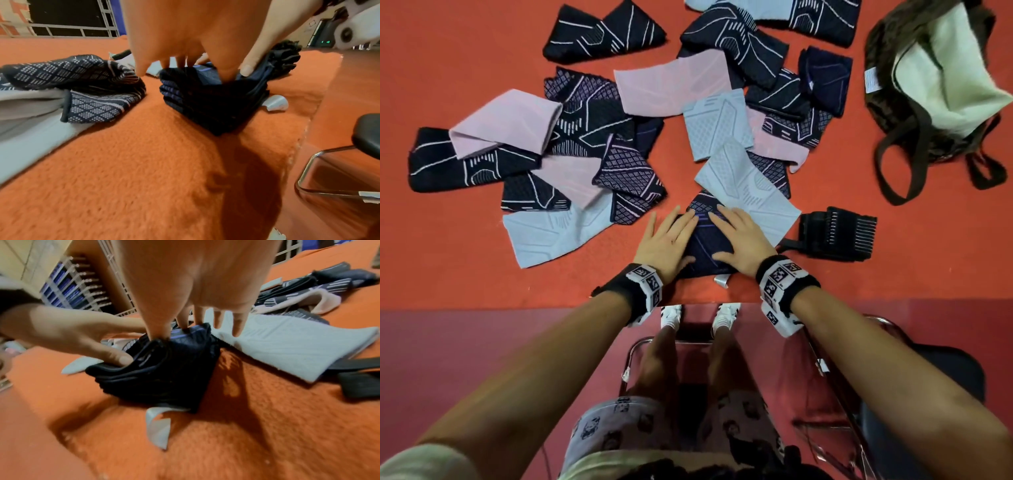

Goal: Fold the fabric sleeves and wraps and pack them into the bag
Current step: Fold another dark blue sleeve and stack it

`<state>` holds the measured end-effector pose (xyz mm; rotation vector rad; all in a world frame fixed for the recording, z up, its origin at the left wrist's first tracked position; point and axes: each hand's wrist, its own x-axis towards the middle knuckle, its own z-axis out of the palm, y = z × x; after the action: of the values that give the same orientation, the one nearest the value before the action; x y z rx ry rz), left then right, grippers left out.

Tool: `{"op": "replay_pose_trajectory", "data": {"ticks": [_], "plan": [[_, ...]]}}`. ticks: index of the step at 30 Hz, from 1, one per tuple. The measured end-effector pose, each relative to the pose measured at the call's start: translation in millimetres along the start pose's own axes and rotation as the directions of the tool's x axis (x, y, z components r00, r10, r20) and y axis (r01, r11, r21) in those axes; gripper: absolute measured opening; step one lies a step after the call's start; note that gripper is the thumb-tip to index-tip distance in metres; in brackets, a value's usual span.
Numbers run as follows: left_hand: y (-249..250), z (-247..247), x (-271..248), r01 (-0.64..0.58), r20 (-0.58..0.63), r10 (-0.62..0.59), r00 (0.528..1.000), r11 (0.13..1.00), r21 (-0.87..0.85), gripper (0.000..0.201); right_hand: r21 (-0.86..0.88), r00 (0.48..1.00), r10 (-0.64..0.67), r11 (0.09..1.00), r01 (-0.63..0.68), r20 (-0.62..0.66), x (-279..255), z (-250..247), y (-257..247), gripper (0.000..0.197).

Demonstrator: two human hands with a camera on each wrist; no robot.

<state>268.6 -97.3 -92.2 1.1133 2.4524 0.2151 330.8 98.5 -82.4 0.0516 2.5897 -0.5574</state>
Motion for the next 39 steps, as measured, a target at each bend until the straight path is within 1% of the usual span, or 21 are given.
{"op": "replay_pose_trajectory", "data": {"ticks": [2,3,6,8,10,12,15,17,22,25,27,29,31,32,34,36,39], "plan": [[-3,5,-1,-0.006,0.143,-0.003,0.99,0.998,0.063,0.095,-0.102,0.996,-0.001,0.995,0.01,0.092,-3,8,2,0.092],[-3,8,-1,-0.007,0.178,-0.009,0.984,0.996,0.094,0.1,-0.132,0.993,0.005,0.991,0.01,0.115,-3,11,3,0.095],[-4,10,2,-0.016,0.202,-0.013,0.979,0.99,0.143,0.106,-0.186,0.993,0.019,0.982,0.003,0.117,-2,17,4,0.097],[-4,5,5,-0.018,0.213,-0.018,0.977,0.986,0.166,0.106,-0.167,0.992,0.033,0.986,-0.013,0.122,-1,15,3,0.095],[-3,-5,10,-0.024,0.188,-0.003,0.982,0.99,0.142,0.103,-0.077,0.991,0.051,0.996,-0.042,0.12,1,5,2,0.087],[1,-20,20,-0.034,0.135,0.024,0.99,0.997,0.069,0.093,0.088,0.993,0.086,0.992,-0.094,0.083,3,-11,3,0.072],[12,-50,48,-0.043,0.044,0.042,0.998,0.999,0.013,0.079,0.293,0.976,0.209,0.938,-0.183,-0.062,4,-43,12,0.053],[23,-72,78,-0.059,0.001,0.059,0.998,0.998,0.004,0.075,0.348,0.948,0.288,0.91,-0.227,-0.136,4,-72,27,0.047],[59,-124,166,-0.094,-0.074,0.093,0.993,0.995,-0.02,0.064,0.42,0.873,0.449,0.841,-0.341,-0.188,2,-150,79,0.042],[79,-142,219,-0.102,-0.119,0.098,0.988,0.994,-0.031,0.058,0.455,0.836,0.514,0.801,-0.388,-0.192,14,-182,120,0.045],[92,-145,252,-0.061,-0.129,0.05,0.99,0.995,-0.084,0.055,0.494,0.808,0.56,0.763,-0.417,-0.183,25,-199,147,0.048],[102,-142,281,0.012,-0.116,-0.034,0.993,0.983,-0.184,0.054,0.524,0.788,0.59,0.732,-0.434,-0.172,38,-210,172,0.049],[107,-135,305,0.085,-0.088,-0.113,0.99,0.956,-0.28,0.052,0.519,0.793,0.588,0.734,-0.438,-0.163,52,-215,193,0.05],[109,-130,315,0.101,-0.074,-0.128,0.989,0.949,-0.298,0.051,0.509,0.802,0.576,0.743,-0.434,-0.157,60,-214,202,0.05],[111,-119,330,0.089,-0.065,-0.112,0.992,0.956,-0.279,0.051,0.466,0.828,0.539,0.779,-0.42,-0.155,77,-210,217,0.051],[110,-108,344,0.055,-0.082,-0.078,0.994,0.965,-0.256,0.051,0.385,0.854,0.496,0.827,-0.409,-0.158,95,-203,229,0.051],[104,-93,362,0.058,-0.074,-0.082,0.994,0.96,-0.275,0.052,0.258,0.879,0.455,0.875,-0.41,-0.145,118,-185,242,0.051]]}}
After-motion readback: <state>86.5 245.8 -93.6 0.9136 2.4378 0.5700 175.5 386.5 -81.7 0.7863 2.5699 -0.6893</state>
